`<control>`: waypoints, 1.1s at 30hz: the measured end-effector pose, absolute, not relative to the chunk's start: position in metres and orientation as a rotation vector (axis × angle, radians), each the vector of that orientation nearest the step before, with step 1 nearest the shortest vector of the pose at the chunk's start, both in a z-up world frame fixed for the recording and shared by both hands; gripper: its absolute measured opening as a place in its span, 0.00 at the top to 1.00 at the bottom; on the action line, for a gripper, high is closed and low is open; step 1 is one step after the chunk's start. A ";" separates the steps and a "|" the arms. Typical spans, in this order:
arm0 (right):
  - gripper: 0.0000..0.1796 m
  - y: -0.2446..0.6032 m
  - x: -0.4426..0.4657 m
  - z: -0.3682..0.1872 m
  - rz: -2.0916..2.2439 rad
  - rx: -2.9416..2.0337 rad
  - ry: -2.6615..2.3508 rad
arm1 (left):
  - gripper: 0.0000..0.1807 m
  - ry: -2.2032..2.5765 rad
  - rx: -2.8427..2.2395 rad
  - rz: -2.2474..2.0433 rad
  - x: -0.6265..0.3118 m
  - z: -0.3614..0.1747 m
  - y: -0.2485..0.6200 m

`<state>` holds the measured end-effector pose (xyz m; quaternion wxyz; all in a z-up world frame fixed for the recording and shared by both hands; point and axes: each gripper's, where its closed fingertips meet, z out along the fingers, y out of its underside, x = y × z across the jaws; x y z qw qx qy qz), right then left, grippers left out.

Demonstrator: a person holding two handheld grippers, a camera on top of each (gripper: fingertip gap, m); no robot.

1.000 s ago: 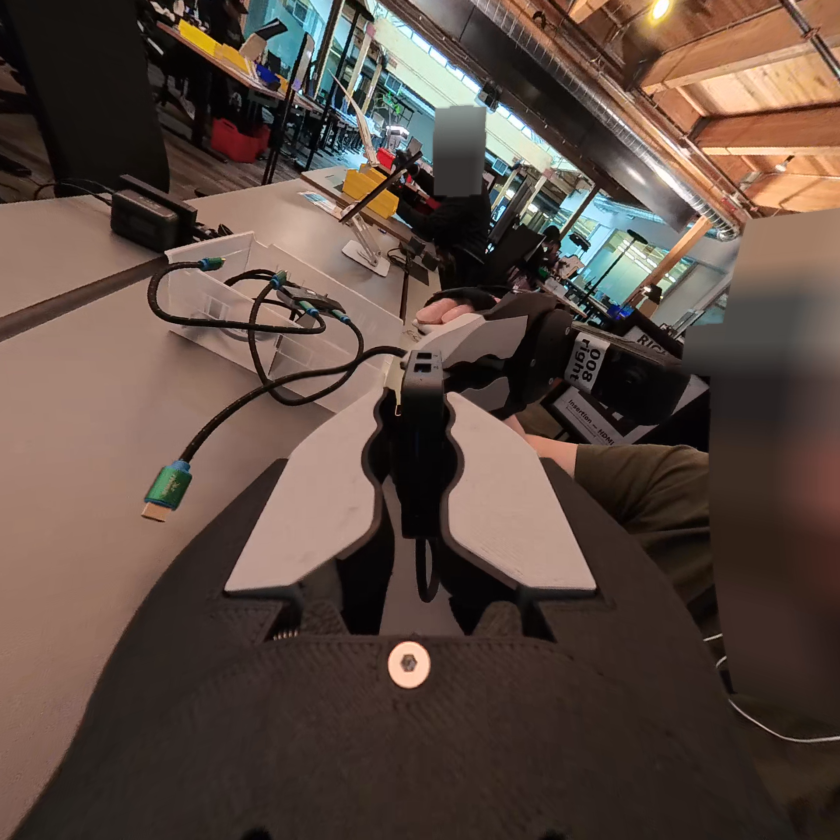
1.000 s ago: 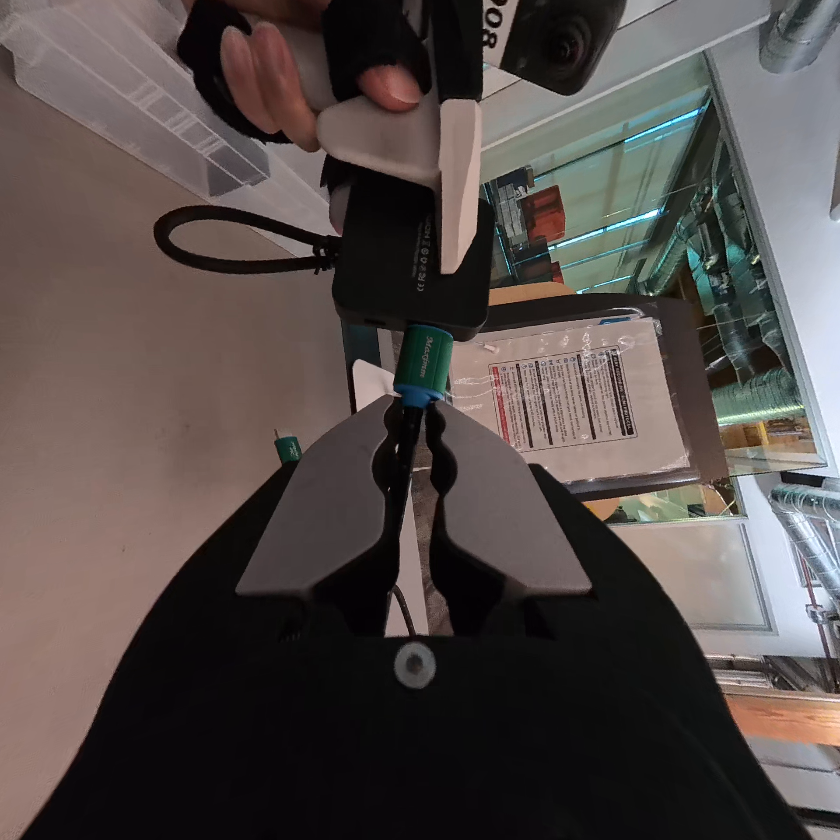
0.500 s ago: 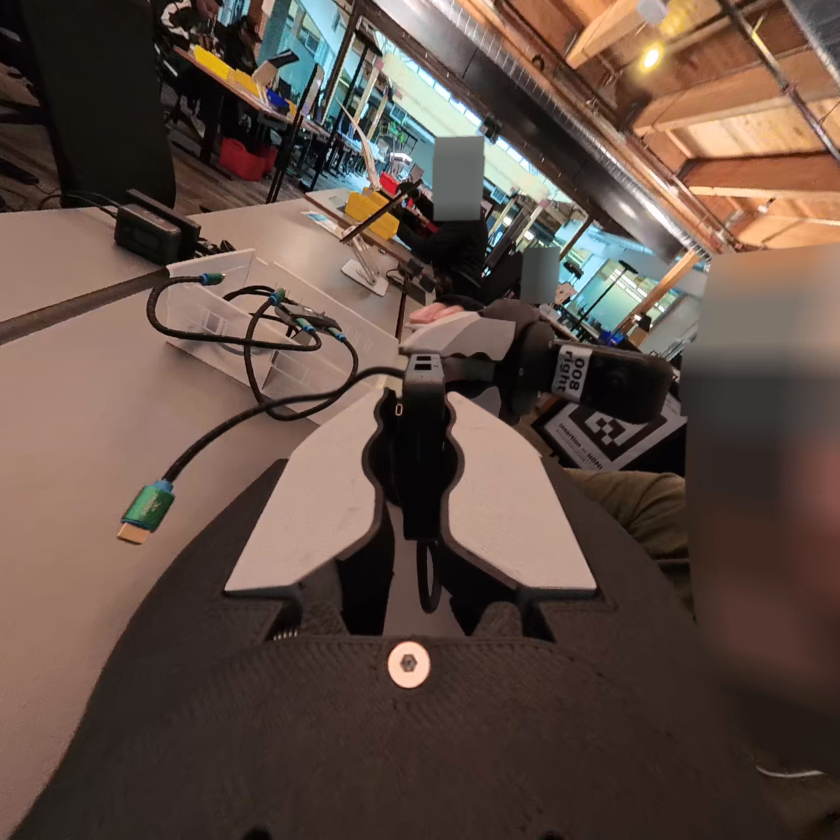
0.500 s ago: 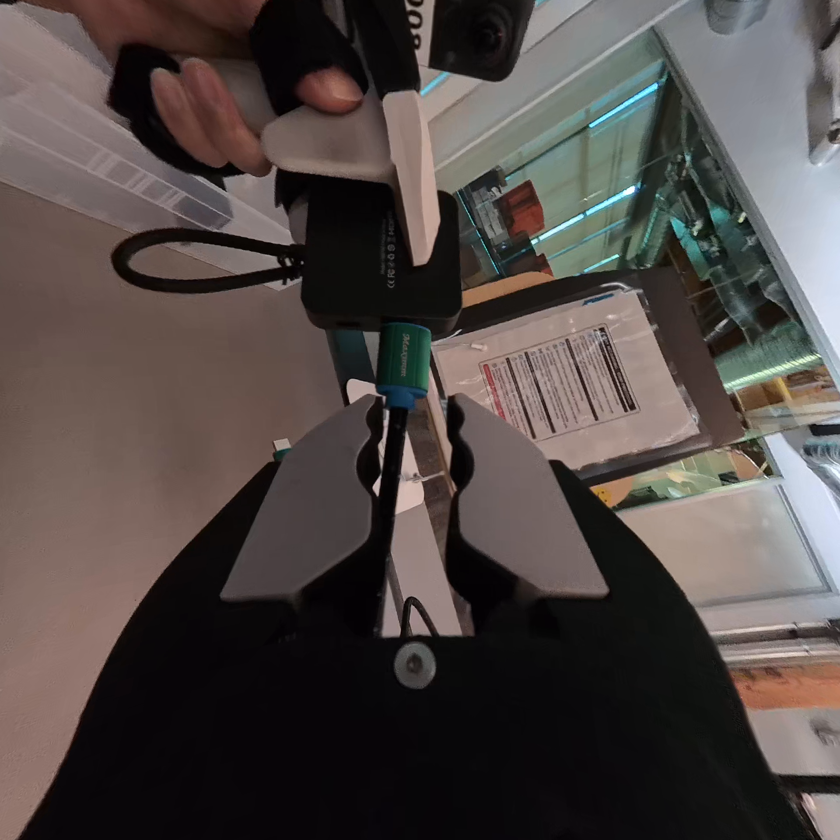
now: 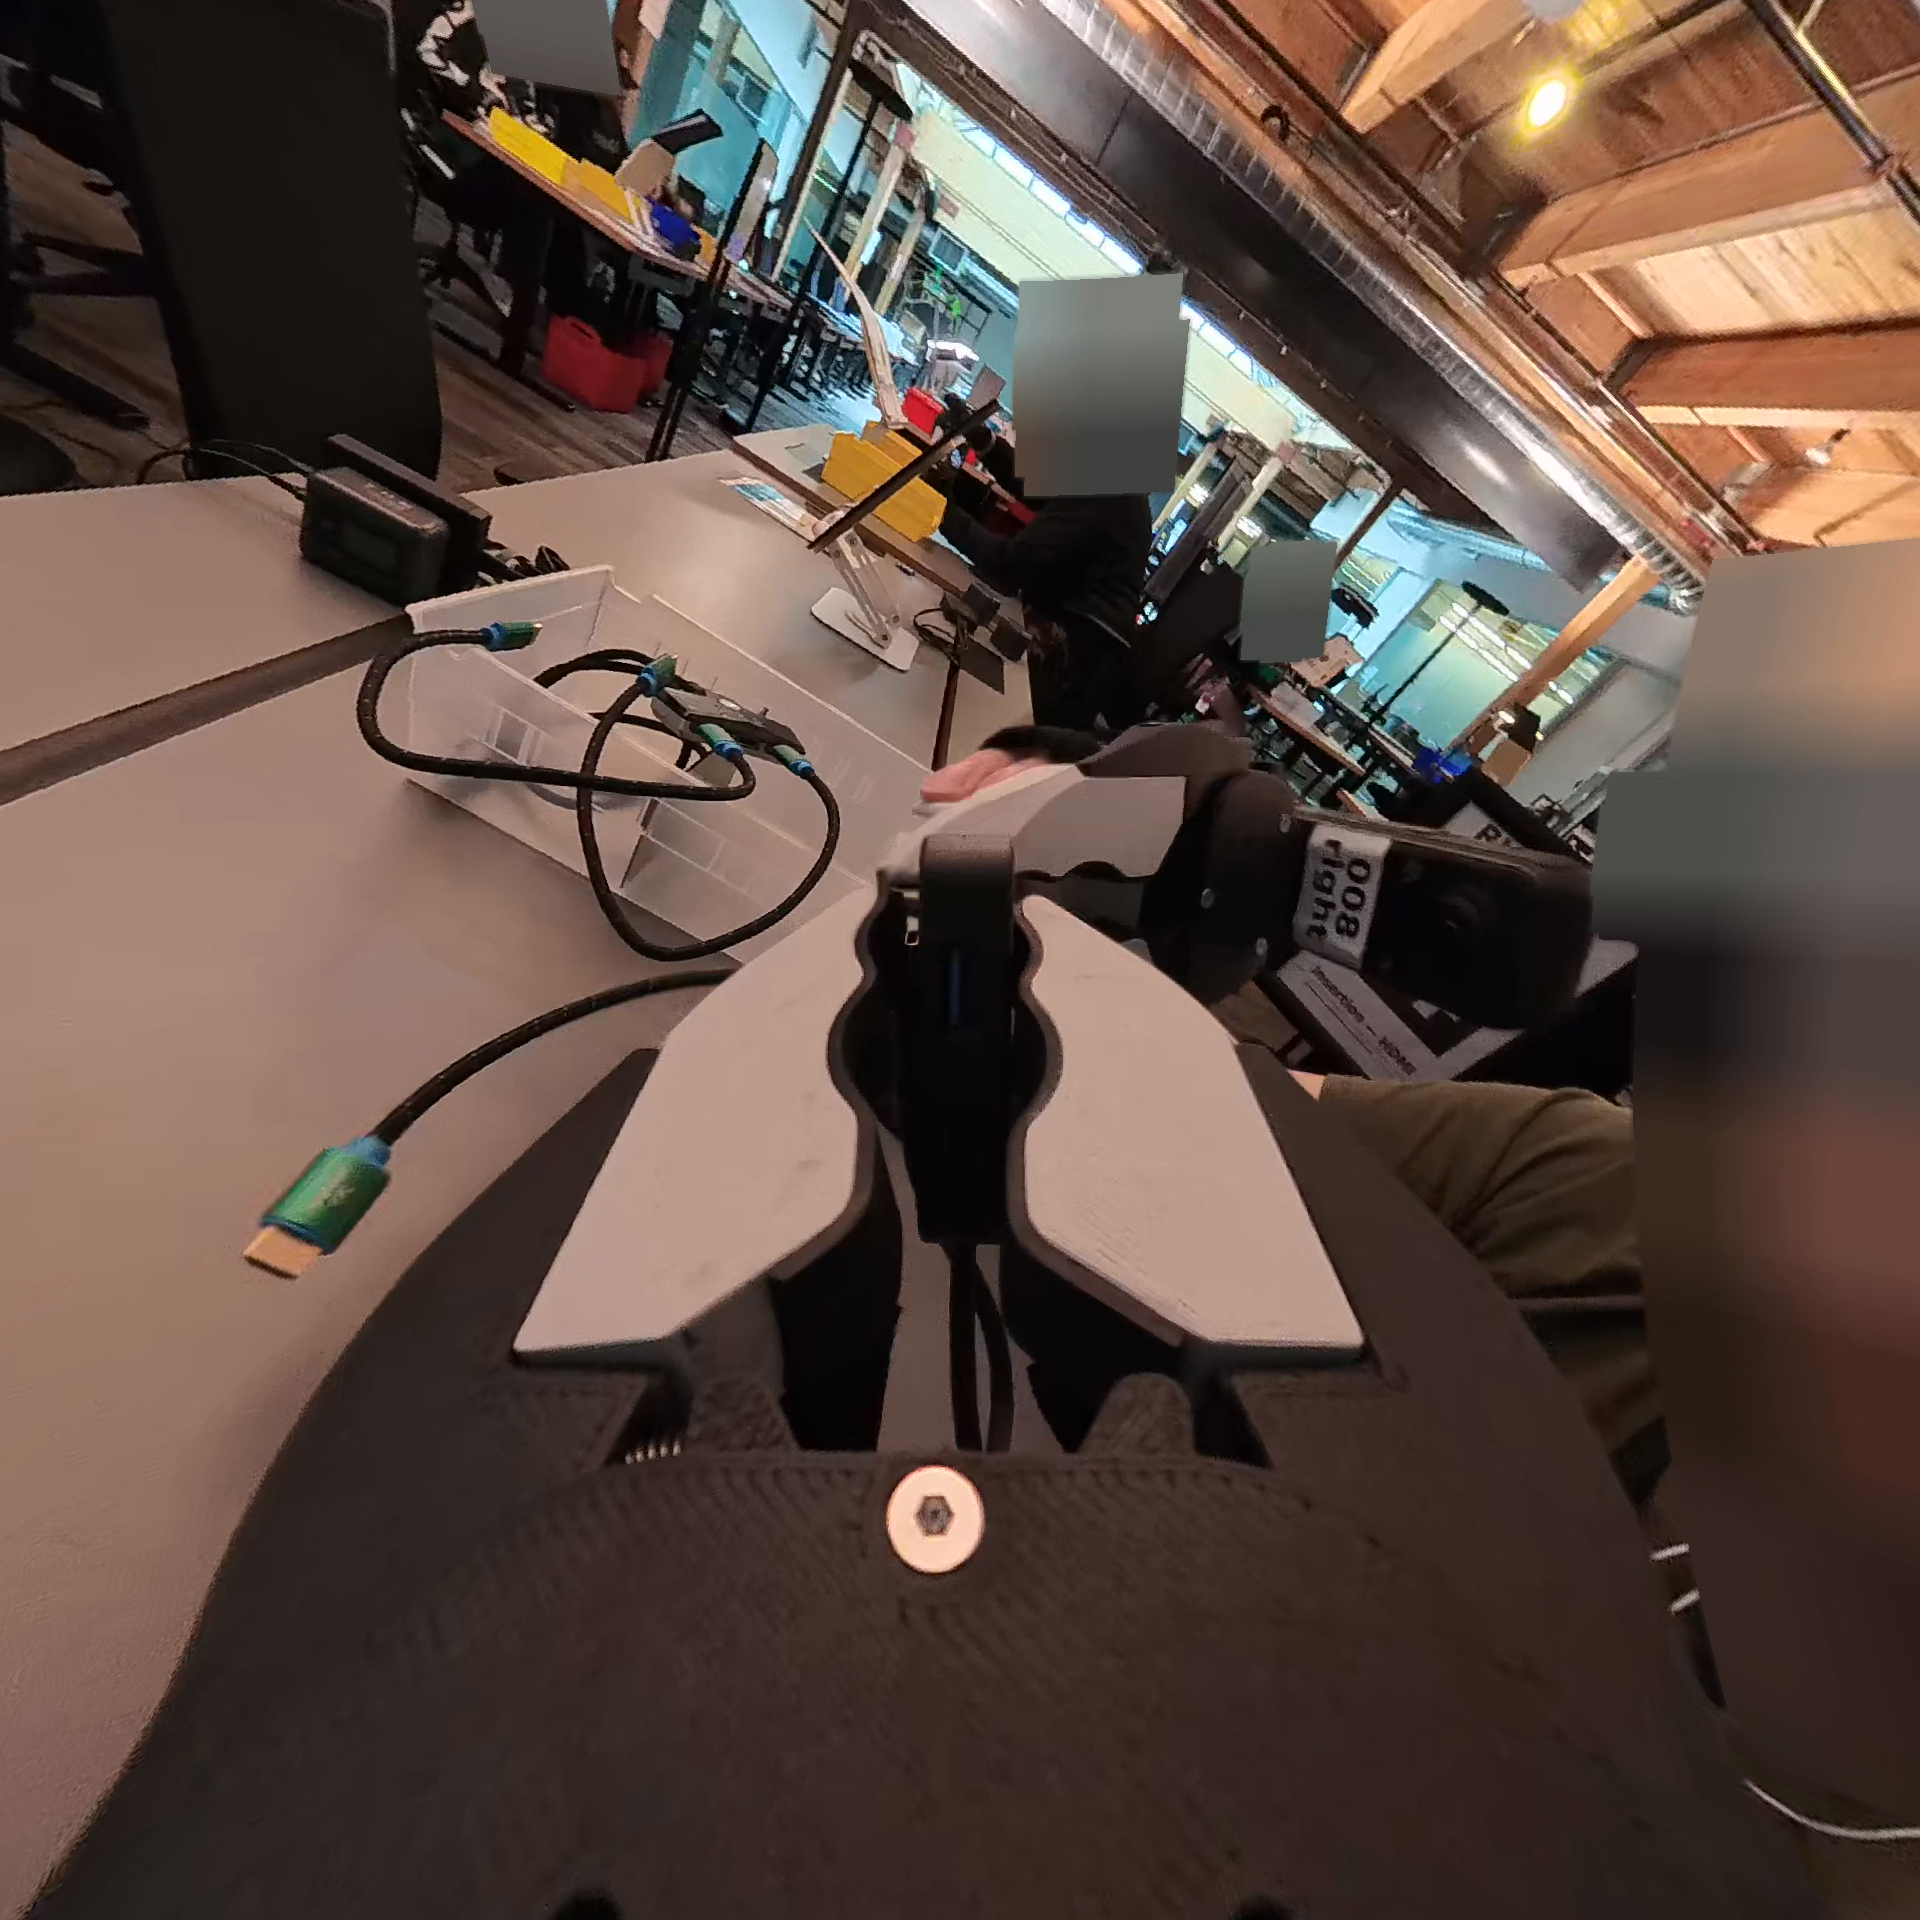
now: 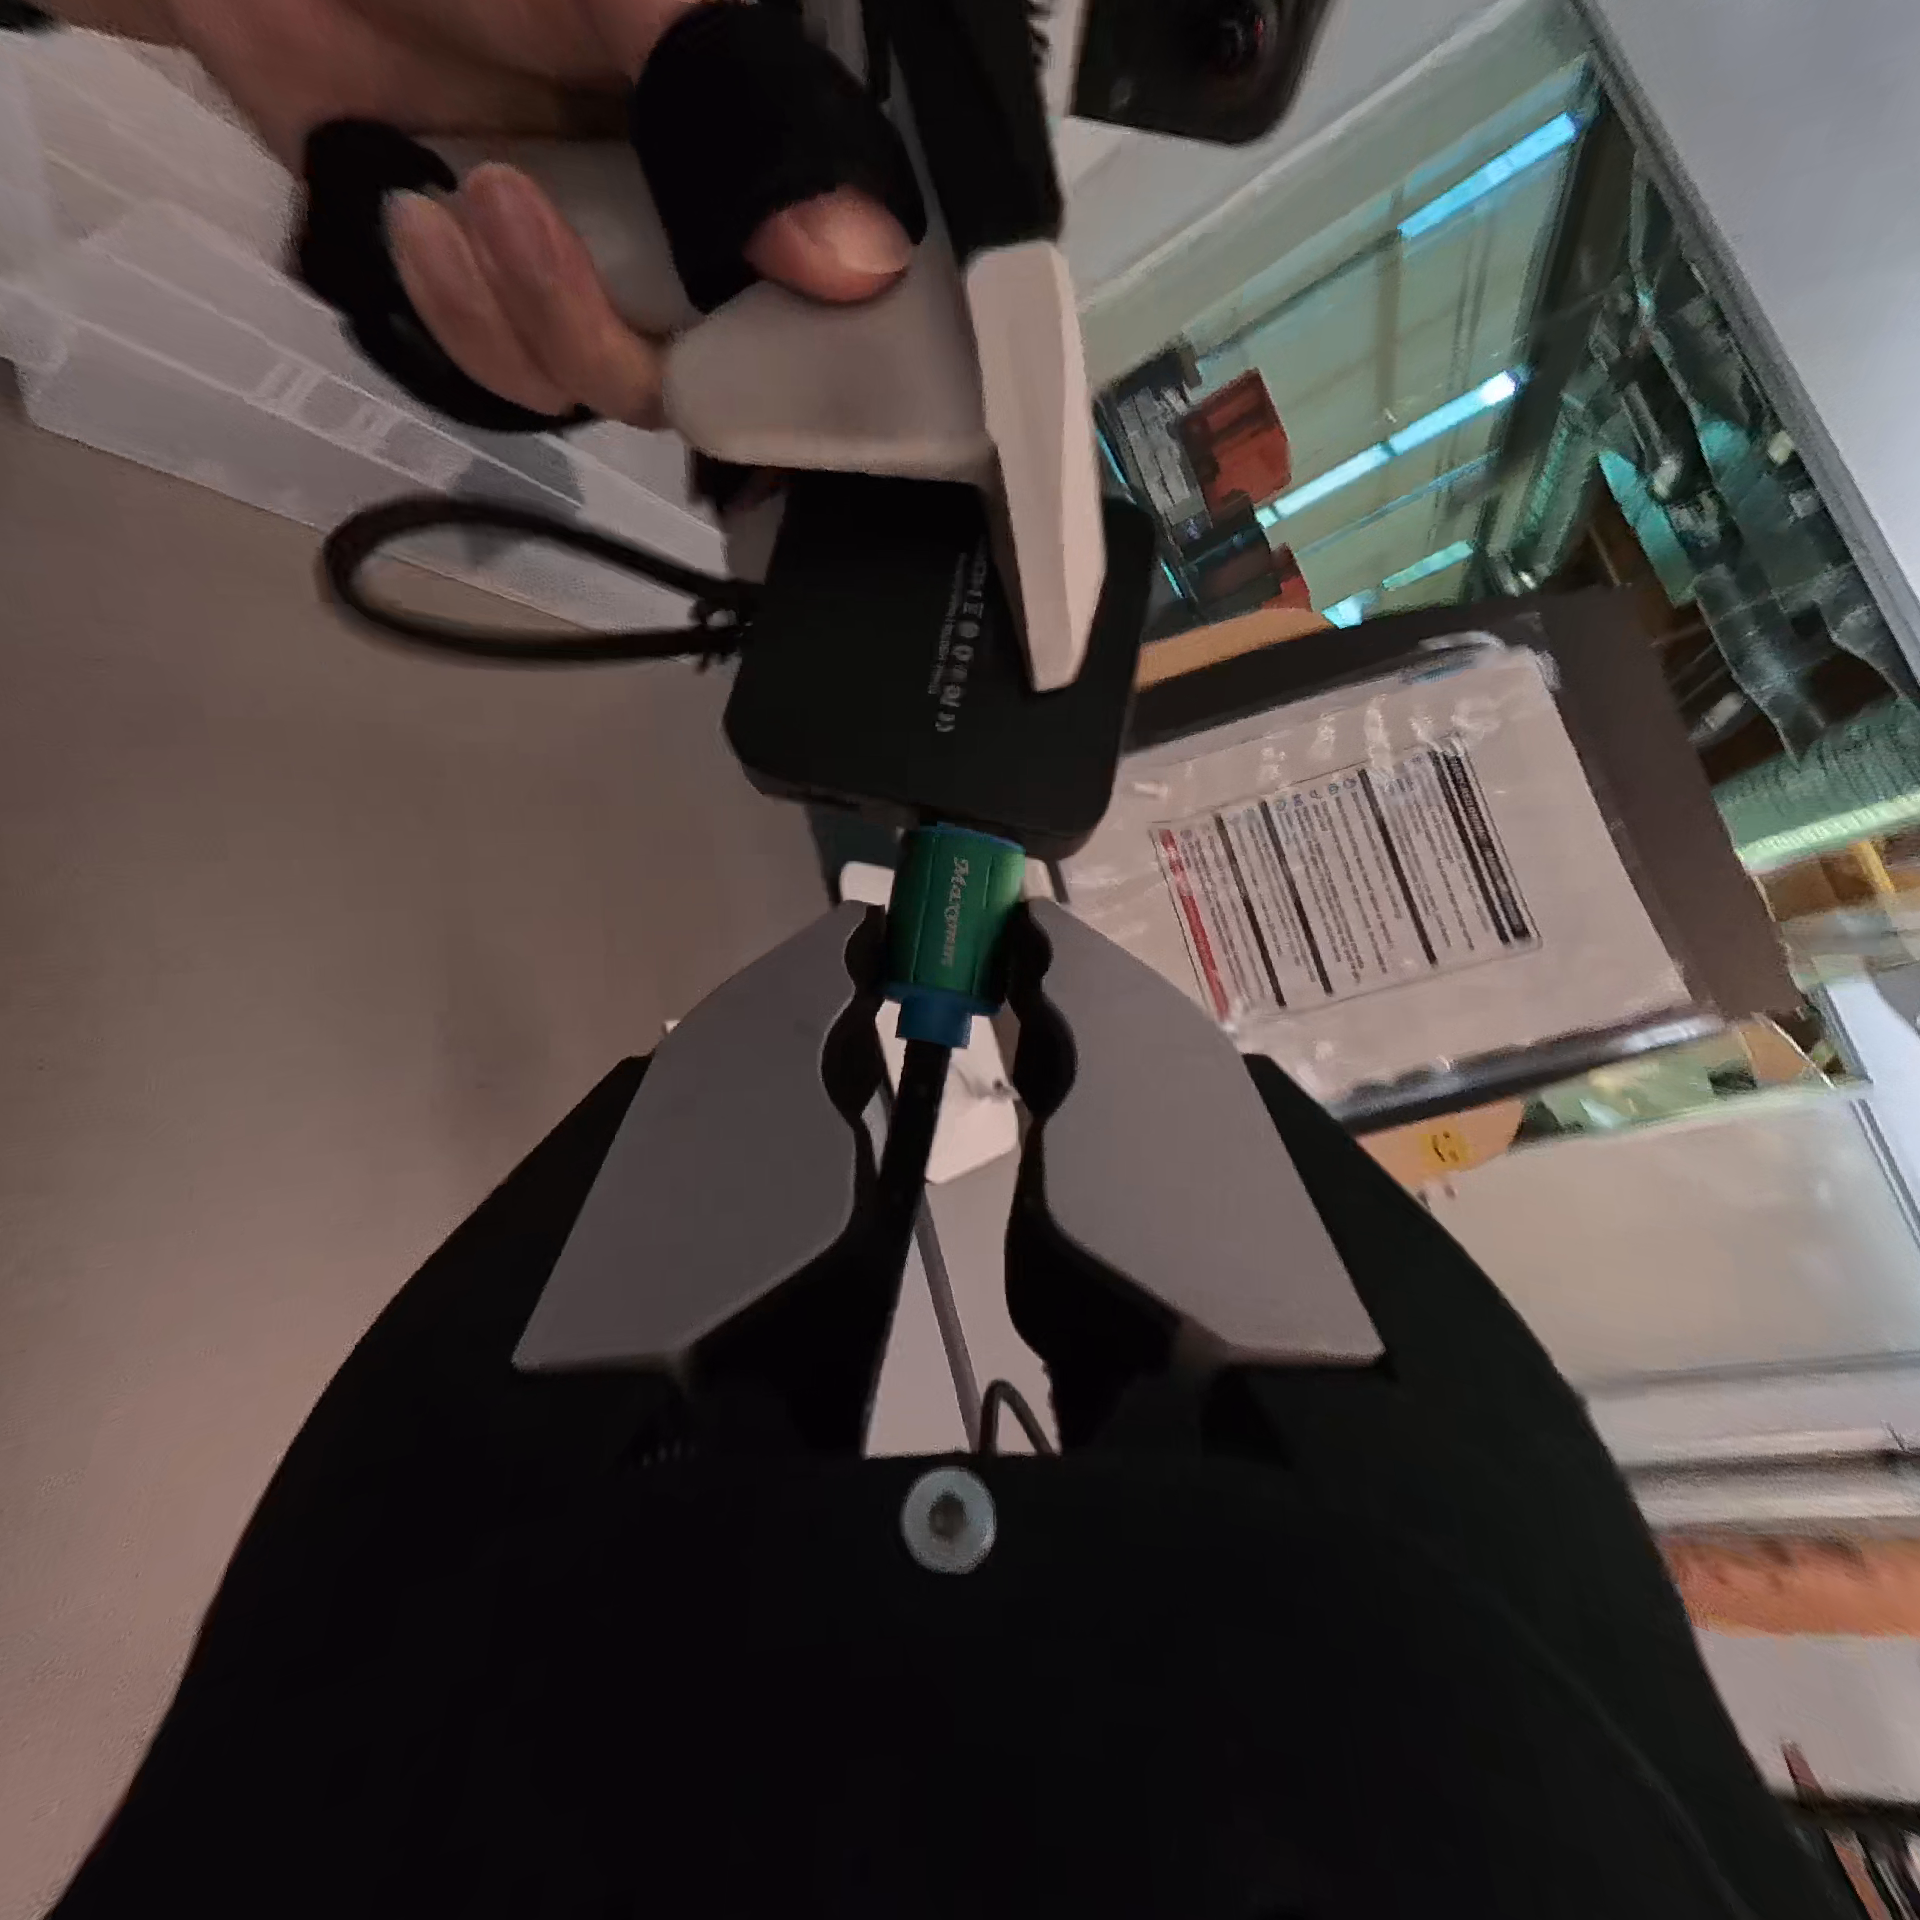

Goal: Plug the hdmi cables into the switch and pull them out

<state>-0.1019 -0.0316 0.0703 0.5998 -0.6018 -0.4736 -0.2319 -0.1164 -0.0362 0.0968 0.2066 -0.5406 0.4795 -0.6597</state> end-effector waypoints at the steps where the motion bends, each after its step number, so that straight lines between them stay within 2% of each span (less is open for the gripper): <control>1: 0.87 -0.034 -0.103 0.069 -0.536 -1.375 -1.127 | 0.90 1.361 -1.507 -1.824 -0.117 0.096 -0.038; 17: 0.88 -0.026 -0.100 0.078 -0.579 -1.397 -0.985 | 0.90 1.248 -1.489 -1.854 -0.118 0.106 -0.032; 20: 0.88 -0.028 -0.099 0.081 -0.584 -1.384 -0.986 | 0.82 1.258 -1.424 -1.817 -0.128 0.118 -0.030; 23: 0.88 -0.029 -0.096 0.082 -0.582 -1.374 -0.996 | 0.82 1.237 -1.326 -1.816 -0.146 0.133 -0.026; 28: 0.88 -0.029 -0.096 0.080 -0.584 -1.372 -1.014 | 0.79 1.389 -1.385 -1.771 -0.150 0.115 -0.032; 33: 0.88 -0.032 -0.103 0.080 -0.589 -1.331 -1.052 | 0.89 1.394 -1.411 -1.768 -0.142 0.107 -0.030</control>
